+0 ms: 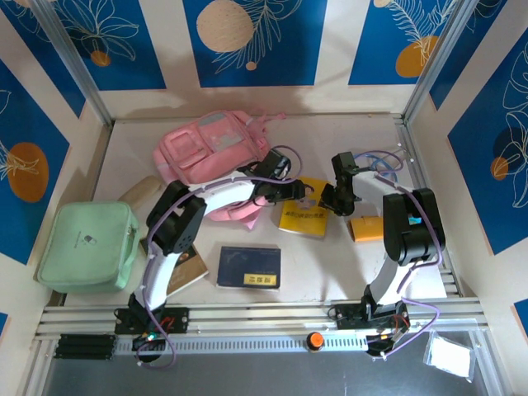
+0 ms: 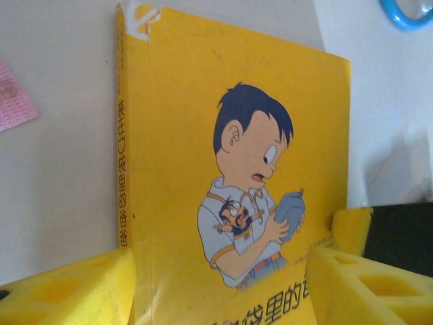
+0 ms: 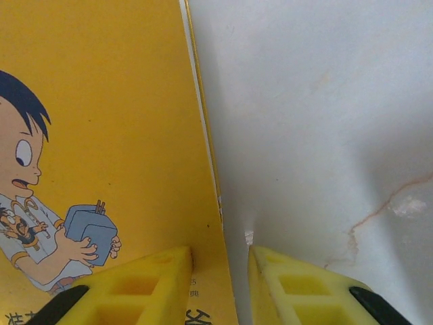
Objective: Pack books, pencil case, and school supplies into a backpack
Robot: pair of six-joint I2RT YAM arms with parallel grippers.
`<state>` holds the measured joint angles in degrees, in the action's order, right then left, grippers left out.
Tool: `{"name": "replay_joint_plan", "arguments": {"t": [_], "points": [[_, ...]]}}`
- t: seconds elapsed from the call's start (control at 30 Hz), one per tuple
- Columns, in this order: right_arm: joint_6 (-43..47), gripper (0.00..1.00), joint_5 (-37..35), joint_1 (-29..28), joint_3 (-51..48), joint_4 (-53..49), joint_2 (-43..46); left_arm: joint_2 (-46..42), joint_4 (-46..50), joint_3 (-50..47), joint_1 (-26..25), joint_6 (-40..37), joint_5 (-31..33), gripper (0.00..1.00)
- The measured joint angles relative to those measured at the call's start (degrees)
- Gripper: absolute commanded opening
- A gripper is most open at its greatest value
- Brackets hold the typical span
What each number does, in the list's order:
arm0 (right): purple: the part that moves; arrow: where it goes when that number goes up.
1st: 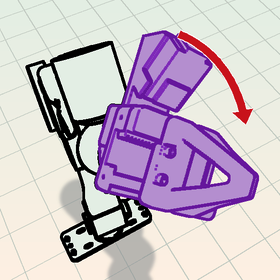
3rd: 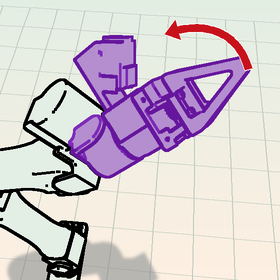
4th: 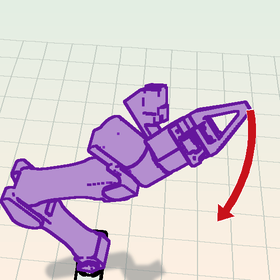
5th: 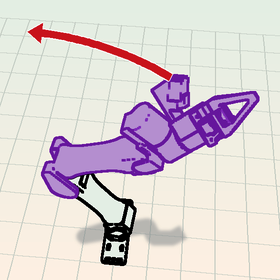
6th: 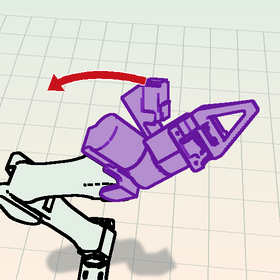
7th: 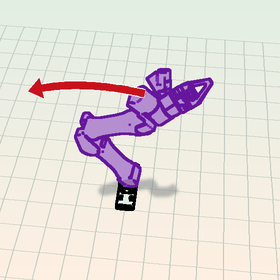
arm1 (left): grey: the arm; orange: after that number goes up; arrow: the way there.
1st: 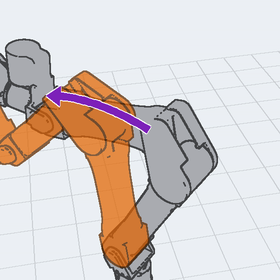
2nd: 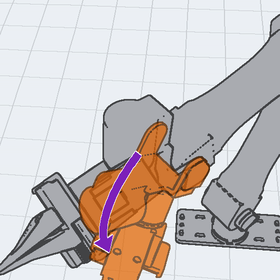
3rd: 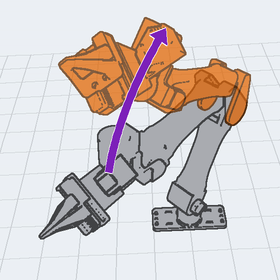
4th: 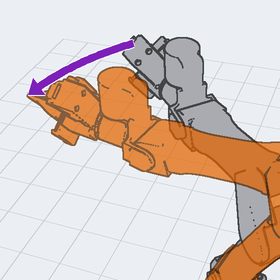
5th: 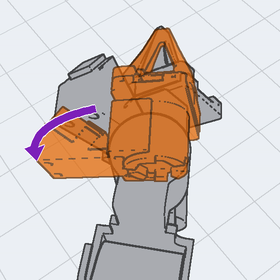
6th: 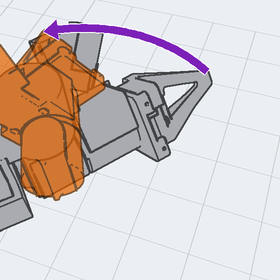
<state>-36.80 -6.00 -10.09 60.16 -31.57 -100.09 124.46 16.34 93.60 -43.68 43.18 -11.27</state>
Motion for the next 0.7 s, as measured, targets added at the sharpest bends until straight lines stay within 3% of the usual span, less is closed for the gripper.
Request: {"name": "replay_joint_plan", "arguments": {"t": [0.27,0.7], "points": [[0.44,0.28,1.53,0.37,2.89,-0.79,-2.40,2.21,5.79,2.82,0.00,0.26,1.51,0.64],[0.11,0.27,2.99,0.46,3.69,-1.44,-3.21,3.41,6.86,3.54,0.04,0.28,-0.55,0.65]]}}
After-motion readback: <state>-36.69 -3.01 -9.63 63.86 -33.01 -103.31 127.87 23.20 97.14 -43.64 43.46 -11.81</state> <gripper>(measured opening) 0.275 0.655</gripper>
